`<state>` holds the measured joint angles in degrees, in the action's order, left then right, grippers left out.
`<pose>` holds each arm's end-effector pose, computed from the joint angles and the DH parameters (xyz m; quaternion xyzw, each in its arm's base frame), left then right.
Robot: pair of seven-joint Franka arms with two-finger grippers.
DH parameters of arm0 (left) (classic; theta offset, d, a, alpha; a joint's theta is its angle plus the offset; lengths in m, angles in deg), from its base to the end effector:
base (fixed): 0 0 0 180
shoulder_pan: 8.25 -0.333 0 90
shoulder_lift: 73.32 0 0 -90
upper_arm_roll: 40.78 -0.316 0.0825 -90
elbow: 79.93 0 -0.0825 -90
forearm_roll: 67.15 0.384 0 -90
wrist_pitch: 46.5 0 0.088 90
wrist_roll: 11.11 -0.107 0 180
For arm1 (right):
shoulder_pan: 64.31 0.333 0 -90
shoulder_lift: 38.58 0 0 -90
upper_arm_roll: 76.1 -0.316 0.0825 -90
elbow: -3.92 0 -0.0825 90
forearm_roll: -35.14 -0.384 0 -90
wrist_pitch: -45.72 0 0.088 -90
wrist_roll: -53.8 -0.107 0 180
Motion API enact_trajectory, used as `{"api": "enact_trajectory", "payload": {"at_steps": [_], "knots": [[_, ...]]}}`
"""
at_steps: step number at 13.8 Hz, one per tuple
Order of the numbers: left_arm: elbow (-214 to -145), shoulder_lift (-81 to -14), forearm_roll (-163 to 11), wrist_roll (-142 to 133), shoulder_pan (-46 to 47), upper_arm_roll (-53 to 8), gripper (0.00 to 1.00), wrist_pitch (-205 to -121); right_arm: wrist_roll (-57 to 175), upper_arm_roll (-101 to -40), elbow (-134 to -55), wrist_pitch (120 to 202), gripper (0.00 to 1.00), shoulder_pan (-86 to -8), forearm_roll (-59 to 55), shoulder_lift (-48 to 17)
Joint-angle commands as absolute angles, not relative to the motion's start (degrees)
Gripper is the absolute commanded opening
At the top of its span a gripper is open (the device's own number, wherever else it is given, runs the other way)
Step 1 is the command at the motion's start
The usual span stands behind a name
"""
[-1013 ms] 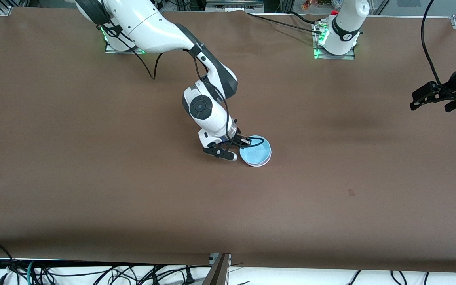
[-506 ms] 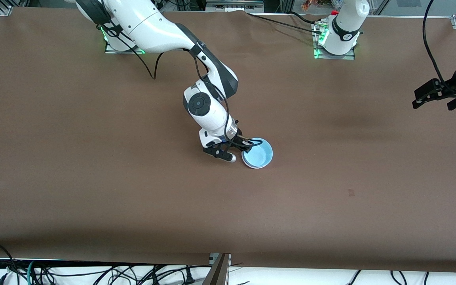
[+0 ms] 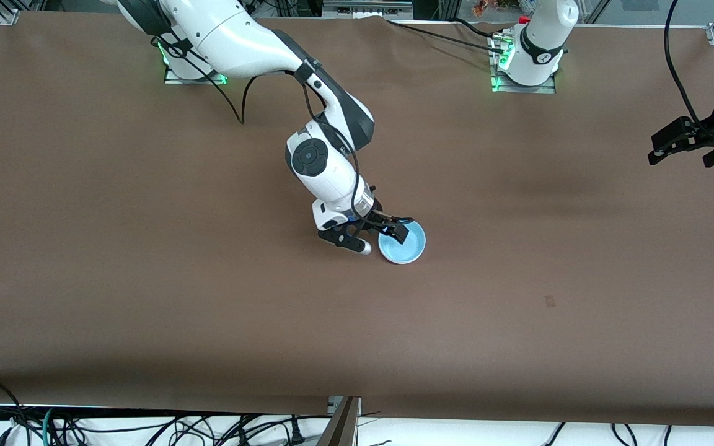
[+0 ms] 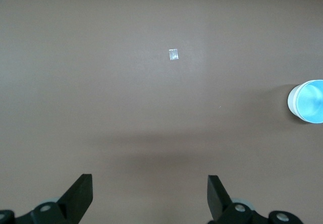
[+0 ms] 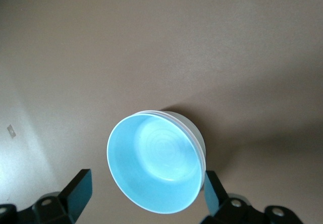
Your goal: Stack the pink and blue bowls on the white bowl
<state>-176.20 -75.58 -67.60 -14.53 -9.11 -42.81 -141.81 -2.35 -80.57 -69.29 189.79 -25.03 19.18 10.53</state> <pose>0.5485 0.0273 0.6025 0.9999 -0.0043 0.0116 0.0040 0.5791 0.5267 0.2760 -0.9496 0.2173 -0.0224 0.2247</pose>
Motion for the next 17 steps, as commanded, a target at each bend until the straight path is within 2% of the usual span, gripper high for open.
{"api": "enact_trajectory", "payload": {"at_steps": [1,6,10,12,14,17], "knots": [[-176.0,-75.5,-66.6,-13.8,-8.8,-42.5,1.00,-141.3,-3.4,-78.6,-69.7,184.4,0.99,-25.5,20.5,5.6],[-175.5,-74.7,-66.6,-13.7,-8.7,-42.5,1.00,-141.3,-1.5,-68.2,-70.0,159.9,0.99,-26.5,20.5,-8.6],[-175.4,-74.4,-66.6,-13.8,-8.7,-42.5,1.00,-141.2,19.1,-58.4,-70.0,136.7,0.99,-26.5,19.9,-18.5],[-175.3,-74.4,-66.6,-13.8,-8.7,-42.6,1.00,-141.2,25.0,-54.1,-70.2,130.9,0.99,-26.5,20.5,-20.8],[-175.3,-74.4,-66.6,-13.8,-8.7,-42.5,1.00,-141.2,27.0,-49.8,-69.9,130.1,0.99,-26.5,20.6,-20.9],[-175.3,-74.4,-66.6,-13.9,-8.7,-42.5,1.00,-141.2,30.5,-47.9,-70.0,127.8,0.99,-26.4,26.0,-22.7]]}}
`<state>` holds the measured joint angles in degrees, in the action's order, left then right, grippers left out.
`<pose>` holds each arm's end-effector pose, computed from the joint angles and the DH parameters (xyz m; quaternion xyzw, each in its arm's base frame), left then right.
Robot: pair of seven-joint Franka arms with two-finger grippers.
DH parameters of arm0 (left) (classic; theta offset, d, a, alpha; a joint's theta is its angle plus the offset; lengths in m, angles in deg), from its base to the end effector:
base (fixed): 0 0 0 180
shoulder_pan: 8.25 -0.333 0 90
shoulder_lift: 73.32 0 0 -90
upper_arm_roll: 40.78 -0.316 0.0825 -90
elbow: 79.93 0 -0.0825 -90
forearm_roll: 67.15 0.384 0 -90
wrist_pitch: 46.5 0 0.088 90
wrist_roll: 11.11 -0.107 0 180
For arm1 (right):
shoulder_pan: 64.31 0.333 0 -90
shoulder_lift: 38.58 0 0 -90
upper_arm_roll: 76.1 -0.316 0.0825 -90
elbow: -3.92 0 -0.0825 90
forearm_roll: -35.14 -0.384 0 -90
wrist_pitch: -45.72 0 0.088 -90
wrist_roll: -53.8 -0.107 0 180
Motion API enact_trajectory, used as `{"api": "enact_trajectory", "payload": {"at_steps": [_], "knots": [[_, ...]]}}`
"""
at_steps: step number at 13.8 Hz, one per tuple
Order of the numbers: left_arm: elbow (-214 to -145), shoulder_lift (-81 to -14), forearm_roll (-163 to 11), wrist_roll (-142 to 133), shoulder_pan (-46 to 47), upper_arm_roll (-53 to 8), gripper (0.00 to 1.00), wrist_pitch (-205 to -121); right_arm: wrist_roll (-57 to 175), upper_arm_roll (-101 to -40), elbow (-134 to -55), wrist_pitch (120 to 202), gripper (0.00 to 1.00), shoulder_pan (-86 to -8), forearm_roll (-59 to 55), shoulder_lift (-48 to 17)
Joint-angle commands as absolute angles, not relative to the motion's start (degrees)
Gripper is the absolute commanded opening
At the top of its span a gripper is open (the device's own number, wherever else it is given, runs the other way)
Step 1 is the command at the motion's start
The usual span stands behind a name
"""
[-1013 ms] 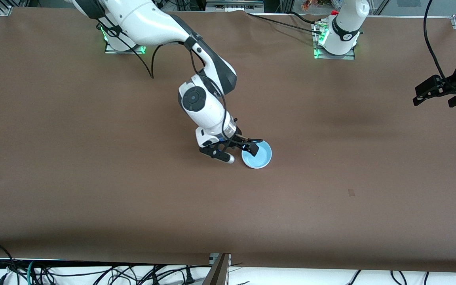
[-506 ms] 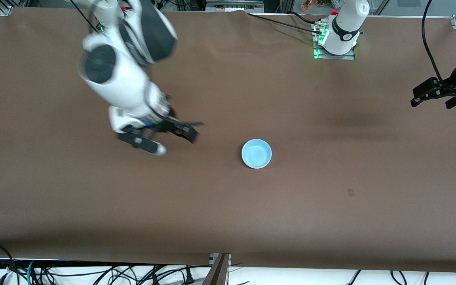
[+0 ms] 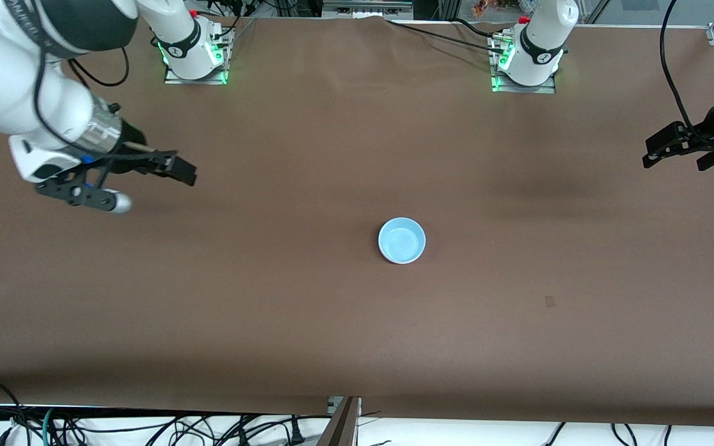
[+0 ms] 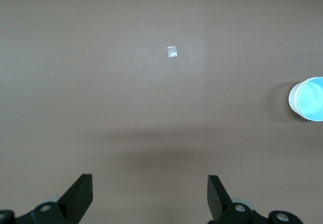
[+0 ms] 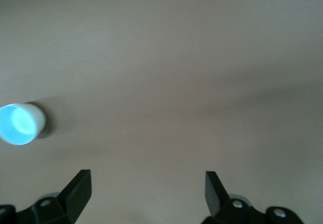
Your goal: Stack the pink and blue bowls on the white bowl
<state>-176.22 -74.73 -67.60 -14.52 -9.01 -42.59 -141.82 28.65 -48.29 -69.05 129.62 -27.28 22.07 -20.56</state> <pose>0.5526 0.0242 0.5941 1.0000 -0.0070 0.0041 0.0041 0.6056 0.1753 0.5850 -0.9903 0.1244 0.0553 0.0258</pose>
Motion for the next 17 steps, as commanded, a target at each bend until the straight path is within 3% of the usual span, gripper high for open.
{"api": "enact_trajectory", "payload": {"at_steps": [1,4,7,8,17], "knots": [[-175.4,-74.5,-66.6,-13.9,-8.7,-42.6,1.00,-141.2,31.3,-48.2,-70.3,126.4,0.99,-26.4,28.2,-24.2],[-175.4,-74.5,-66.6,-14.0,-8.7,-42.6,1.00,-141.2,35.7,-53.7,-83.5,128.8,0.99,-30.0,33.6,-35.6],[-175.4,-74.4,-66.6,-14.0,-8.7,-42.6,1.00,-141.2,36.8,-75.7,-89.8,130.7,0.99,-51.2,35.1,-40.1],[-175.4,-74.4,-66.6,-14.0,-8.7,-42.5,1.00,-141.2,38.8,-79.1,-91.7,132.4,0.99,-54.9,35.0,-40.9],[-175.4,-74.5,-66.6,-14.0,-8.7,-42.5,1.00,-141.2,46.9,-79.0,-91.5,134.9,0.99,-56.1,35.5,-40.2]]}}
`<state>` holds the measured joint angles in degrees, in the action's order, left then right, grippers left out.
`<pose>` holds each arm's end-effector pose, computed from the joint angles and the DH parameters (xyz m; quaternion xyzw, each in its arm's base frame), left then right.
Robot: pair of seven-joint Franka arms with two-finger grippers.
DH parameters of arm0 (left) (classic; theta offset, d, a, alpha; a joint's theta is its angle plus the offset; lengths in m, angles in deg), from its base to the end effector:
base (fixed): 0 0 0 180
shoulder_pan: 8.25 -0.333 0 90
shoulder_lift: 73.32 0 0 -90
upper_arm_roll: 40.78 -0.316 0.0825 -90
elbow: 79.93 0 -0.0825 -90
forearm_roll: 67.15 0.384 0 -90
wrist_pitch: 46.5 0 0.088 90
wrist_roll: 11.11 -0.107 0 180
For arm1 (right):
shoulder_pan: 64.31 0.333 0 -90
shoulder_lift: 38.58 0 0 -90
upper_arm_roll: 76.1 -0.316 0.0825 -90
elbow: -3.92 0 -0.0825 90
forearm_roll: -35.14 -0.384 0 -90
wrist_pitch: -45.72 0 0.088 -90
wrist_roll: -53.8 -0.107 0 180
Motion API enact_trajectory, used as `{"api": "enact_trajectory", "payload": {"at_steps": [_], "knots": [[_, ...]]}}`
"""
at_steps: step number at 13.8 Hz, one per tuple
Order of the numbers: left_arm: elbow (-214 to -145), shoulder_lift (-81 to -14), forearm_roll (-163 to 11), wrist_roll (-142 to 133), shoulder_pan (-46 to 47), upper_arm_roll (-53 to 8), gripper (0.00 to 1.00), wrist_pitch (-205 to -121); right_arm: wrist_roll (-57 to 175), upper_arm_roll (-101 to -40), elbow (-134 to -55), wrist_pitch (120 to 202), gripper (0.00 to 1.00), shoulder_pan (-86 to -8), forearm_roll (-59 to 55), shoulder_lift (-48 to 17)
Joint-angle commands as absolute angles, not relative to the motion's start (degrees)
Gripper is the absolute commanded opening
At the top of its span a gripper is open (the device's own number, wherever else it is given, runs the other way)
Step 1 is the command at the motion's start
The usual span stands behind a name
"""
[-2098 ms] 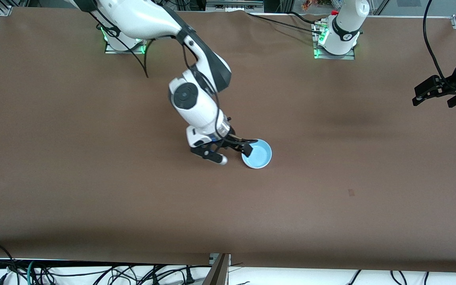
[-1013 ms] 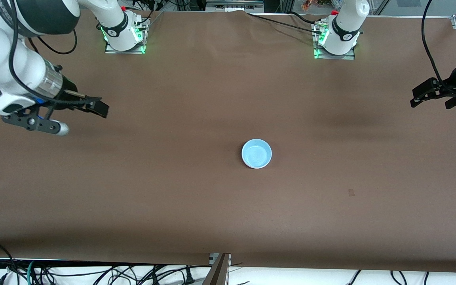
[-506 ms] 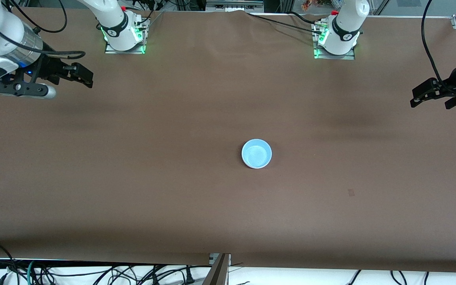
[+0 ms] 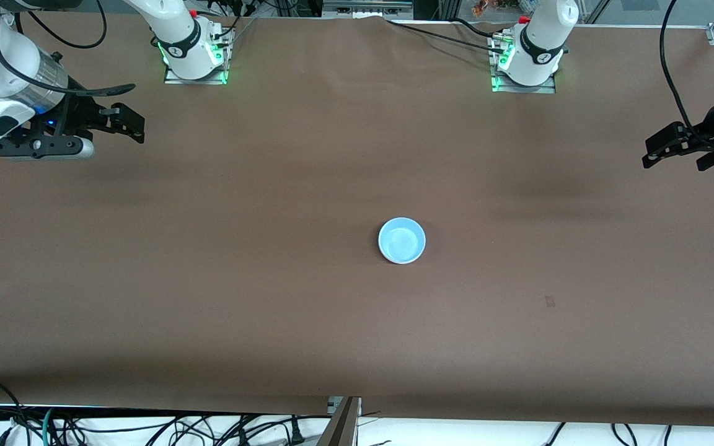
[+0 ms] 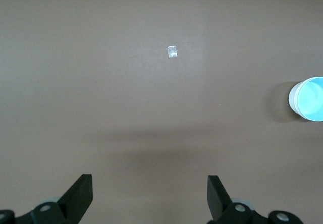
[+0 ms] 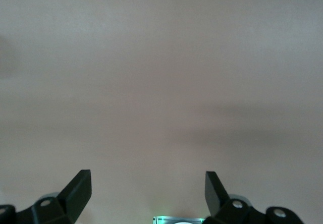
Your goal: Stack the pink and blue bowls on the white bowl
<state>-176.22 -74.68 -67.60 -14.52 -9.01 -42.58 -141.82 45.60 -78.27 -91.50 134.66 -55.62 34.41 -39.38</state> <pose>0.5528 0.0241 0.5937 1.0000 -0.0071 0.0036 0.0041 0.5344 0.1041 0.5862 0.9985 0.0230 -0.0499 0.0022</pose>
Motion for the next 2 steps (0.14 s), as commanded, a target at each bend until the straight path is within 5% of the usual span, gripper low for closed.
{"api": "enact_trajectory", "payload": {"at_steps": [1,2], "knots": [[-175.4,-74.5,-66.6,-14.0,-8.7,-42.5,1.00,-141.2,47.0,-79.2,-91.4,134.9,0.99,-56.1,35.5,-40.2],[-175.4,-74.4,-66.6,-14.0,-8.7,-42.5,1.00,-141.2,47.3,-79.2,-91.4,134.9,0.99,-56.1,35.5,-40.2]]}}
